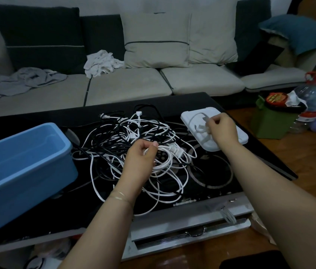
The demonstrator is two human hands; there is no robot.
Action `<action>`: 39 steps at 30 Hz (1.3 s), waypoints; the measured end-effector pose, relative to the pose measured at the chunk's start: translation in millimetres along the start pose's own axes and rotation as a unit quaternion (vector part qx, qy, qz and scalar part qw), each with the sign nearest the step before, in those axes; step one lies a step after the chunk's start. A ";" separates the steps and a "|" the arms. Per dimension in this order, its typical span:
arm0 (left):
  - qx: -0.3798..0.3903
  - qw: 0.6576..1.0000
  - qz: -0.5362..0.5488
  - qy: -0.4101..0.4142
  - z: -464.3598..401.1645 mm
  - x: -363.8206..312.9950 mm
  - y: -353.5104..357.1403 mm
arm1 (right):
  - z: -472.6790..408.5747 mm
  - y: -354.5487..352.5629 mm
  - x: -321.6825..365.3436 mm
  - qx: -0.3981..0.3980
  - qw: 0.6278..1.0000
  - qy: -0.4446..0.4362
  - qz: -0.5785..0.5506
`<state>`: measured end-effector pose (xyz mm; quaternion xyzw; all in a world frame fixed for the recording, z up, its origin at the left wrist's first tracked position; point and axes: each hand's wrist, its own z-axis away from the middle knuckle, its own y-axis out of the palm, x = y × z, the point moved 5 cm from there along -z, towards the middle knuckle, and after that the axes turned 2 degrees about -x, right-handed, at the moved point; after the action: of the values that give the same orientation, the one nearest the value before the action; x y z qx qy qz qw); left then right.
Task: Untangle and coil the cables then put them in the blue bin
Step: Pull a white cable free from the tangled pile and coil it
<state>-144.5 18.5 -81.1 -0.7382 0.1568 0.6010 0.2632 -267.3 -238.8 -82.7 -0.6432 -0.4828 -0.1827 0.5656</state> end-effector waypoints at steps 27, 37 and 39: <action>0.144 0.988 -0.055 -0.020 38.0 -9.0 -13.1 | 169.4 -48.1 120.4 0.482 0.821 0.004 -0.304; 0.106 0.993 -0.029 -0.048 37.8 -6.6 -32.7 | 168.3 -41.5 111.8 0.505 0.851 -0.033 -0.138; 0.097 0.994 -0.035 -0.040 35.8 -5.7 -37.1 | 166.0 -42.5 110.6 0.490 0.863 -0.043 -0.113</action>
<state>-154.3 68.8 -73.2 -0.6895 0.1776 0.6027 0.3602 -302.5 -47.4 -21.5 -0.2316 -0.6034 0.0429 0.7619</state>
